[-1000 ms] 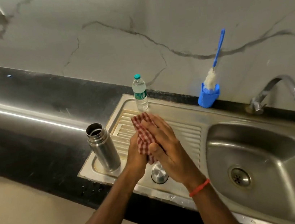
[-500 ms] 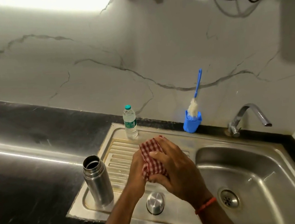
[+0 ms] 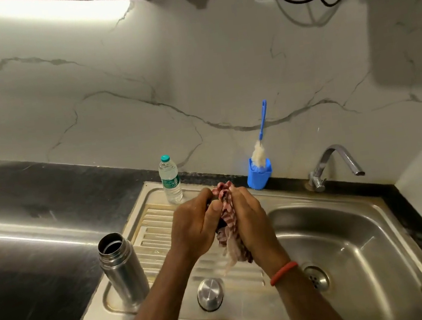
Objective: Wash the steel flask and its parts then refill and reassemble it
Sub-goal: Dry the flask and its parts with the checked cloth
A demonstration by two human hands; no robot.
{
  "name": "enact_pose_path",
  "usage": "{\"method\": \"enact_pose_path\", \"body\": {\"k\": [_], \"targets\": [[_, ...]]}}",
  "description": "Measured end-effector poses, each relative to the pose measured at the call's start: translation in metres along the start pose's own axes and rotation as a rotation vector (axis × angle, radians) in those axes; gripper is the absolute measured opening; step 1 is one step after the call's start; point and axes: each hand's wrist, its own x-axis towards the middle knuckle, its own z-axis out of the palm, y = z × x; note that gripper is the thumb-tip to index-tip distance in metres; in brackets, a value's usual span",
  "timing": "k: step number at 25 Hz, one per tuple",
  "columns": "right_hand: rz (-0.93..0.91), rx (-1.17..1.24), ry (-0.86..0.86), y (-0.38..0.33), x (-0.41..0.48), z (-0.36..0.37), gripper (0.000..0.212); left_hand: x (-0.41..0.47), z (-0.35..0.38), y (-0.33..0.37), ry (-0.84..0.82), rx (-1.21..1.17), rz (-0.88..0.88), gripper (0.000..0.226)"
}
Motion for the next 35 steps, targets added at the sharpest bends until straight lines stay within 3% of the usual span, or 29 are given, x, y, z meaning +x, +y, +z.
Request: {"method": "enact_pose_path", "body": {"k": [2,4,5,6,7,8,9,11,13,14,16,18,19,20,22,24,25,26,27,28,30,31,35], "targets": [[-0.092,-0.077,0.043,0.0,-0.001,-0.003,0.039,0.006,0.004,0.001,0.009,0.068,-0.033,0.059],[-0.423,-0.397,0.171,-0.002,-0.003,-0.011,0.052,0.008,0.012,0.012,-0.05,0.06,-0.182,0.055],[-0.613,-0.562,0.218,0.002,0.0,-0.018,0.055,0.012,0.012,0.022,-0.095,-0.056,-0.294,0.04],[-0.777,-0.695,0.222,0.008,0.005,-0.027,0.057,0.017,0.01,0.032,-0.172,-0.239,-0.454,0.019],[-0.905,-0.775,0.186,0.014,0.011,-0.037,0.061,0.024,0.005,0.042,-0.27,-0.349,-0.594,0.014],[-0.997,-0.827,0.15,0.021,0.017,-0.046,0.064,0.032,0.0,0.048,-0.387,-0.384,-0.677,0.015],[-1.037,-0.852,0.135,0.028,0.021,-0.054,0.065,0.037,0.002,0.044,-0.503,-0.29,-0.635,0.012],[-0.97,-0.783,0.136,0.035,0.02,-0.059,0.061,0.036,0.007,0.037,-0.588,-0.074,-0.459,0.017],[-0.78,-0.594,0.212,0.027,0.011,-0.054,0.051,0.031,0.026,0.039,-0.386,0.028,-0.25,0.021],[-0.61,-0.446,0.242,0.022,0.009,-0.052,0.05,0.029,0.034,0.044,-0.23,0.073,-0.143,0.031],[-0.156,-0.027,0.145,0.011,0.011,-0.052,0.052,0.028,0.043,0.048,0.025,0.223,0.051,0.057],[0.158,0.213,0.056,0.01,0.017,-0.057,0.055,0.034,0.049,0.046,0.077,0.33,0.108,0.059],[0.155,0.158,0.07,0.012,0.017,-0.06,0.054,0.035,0.055,0.046,0.056,0.322,0.063,0.056],[0.037,0.006,0.123,0.016,0.016,-0.065,0.053,0.033,0.06,0.046,0.01,0.298,0.002,0.05],[-0.382,-0.383,0.26,0.026,0.014,-0.076,0.05,0.032,0.072,0.052,-0.129,0.163,-0.104,0.028],[-0.708,-0.664,0.272,0.045,0.021,-0.094,0.052,0.04,0.073,0.065,-0.336,-0.167,-0.487,0.014],[-0.81,-0.759,0.255,0.054,0.024,-0.102,0.058,0.046,0.07,0.069,-0.428,-0.307,-0.665,0.012],[-0.875,-0.82,0.233,0.063,0.027,-0.109,0.062,0.049,0.071,0.068,-0.485,-0.333,-0.721,0.013],[-0.885,-0.831,0.227,0.068,0.028,-0.113,0.063,0.047,0.074,0.065,-0.516,-0.263,-0.666,0.014],[-0.853,-0.77,0.224,0.072,0.03,-0.115,0.06,0.042,0.079,0.062,-0.5,-0.077,-0.486,0.016],[-0.64,-0.491,0.243,0.061,0.026,-0.111,0.049,0.033,0.095,0.051,-0.181,0.233,-0.001,0.027],[-0.46,-0.318,0.236,0.053,0.024,-0.106,0.048,0.031,0.101,0.046,-0.074,0.291,0.116,0.038],[0.321,0.392,-0.01,0.03,0.029,-0.11,0.042,0.038,0.111,0.04,0.075,0.215,0.157,0.044]]}}
